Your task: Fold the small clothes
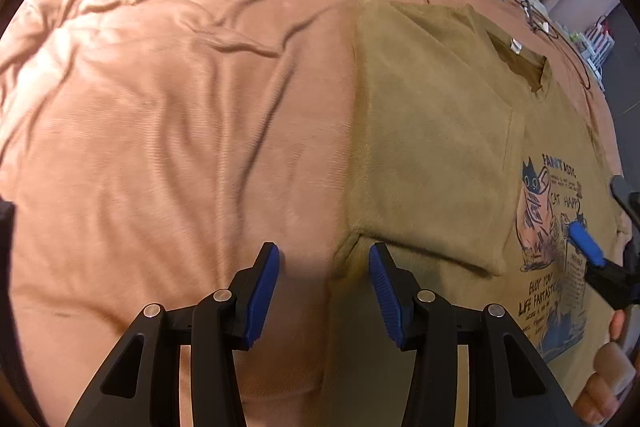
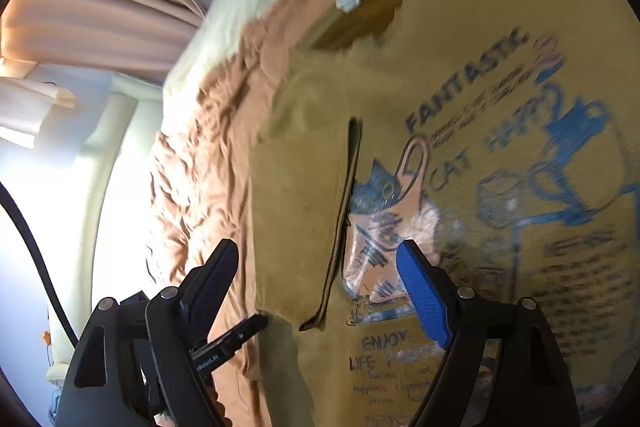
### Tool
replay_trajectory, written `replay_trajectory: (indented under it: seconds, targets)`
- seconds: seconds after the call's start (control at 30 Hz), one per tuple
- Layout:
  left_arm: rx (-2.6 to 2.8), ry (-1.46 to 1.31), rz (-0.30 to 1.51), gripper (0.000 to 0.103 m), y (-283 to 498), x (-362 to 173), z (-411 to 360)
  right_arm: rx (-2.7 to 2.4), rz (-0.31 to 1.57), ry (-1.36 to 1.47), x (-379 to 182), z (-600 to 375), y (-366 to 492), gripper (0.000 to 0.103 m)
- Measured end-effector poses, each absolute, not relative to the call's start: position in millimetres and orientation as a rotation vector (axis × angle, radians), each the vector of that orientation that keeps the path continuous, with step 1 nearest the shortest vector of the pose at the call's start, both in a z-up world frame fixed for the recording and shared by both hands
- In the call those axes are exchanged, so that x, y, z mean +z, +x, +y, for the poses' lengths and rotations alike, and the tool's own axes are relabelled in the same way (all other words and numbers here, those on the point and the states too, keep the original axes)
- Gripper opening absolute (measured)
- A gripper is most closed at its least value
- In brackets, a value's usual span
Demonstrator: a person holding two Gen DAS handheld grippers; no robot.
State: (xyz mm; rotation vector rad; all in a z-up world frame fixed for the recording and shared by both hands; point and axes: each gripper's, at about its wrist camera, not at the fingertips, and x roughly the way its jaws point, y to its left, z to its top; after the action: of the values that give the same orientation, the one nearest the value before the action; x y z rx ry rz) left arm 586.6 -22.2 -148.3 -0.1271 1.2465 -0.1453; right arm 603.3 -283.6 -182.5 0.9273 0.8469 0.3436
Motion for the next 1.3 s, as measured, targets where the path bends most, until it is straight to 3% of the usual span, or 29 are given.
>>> replay_trajectory:
  seconds: [0.43, 0.5, 0.67, 0.87, 1.3]
  targets:
    - [-0.151, -0.158, 1.159, 0.05, 558.5, -93.9, -29.8, 0.226, 0.779, 0.851, -159.6, -337.2, 541.4, 0.08]
    - [-0.149, -0.156, 1.15, 0.052, 556.7, -86.7, -36.1, 0.207, 0.762, 0.86, -154.1, -344.3, 531.2, 0.08]
    - [-0.16, -0.164, 1.093, 0.068, 546.0, -66.7, -53.7, 0.177, 0.72, 0.877, -145.5, -368.8, 505.6, 0.08]
    - [-0.196, -0.133, 1.072, 0.076, 544.2, -56.6, -87.7, 0.126, 0.654, 0.894, -139.1, -410.2, 486.2, 0.08]
    - [-0.3, -0.107, 1.058, 0.078, 565.3, -66.1, -187.8, 0.024, 0.506, 1.071, -182.0, -494.0, 469.2, 0.08]
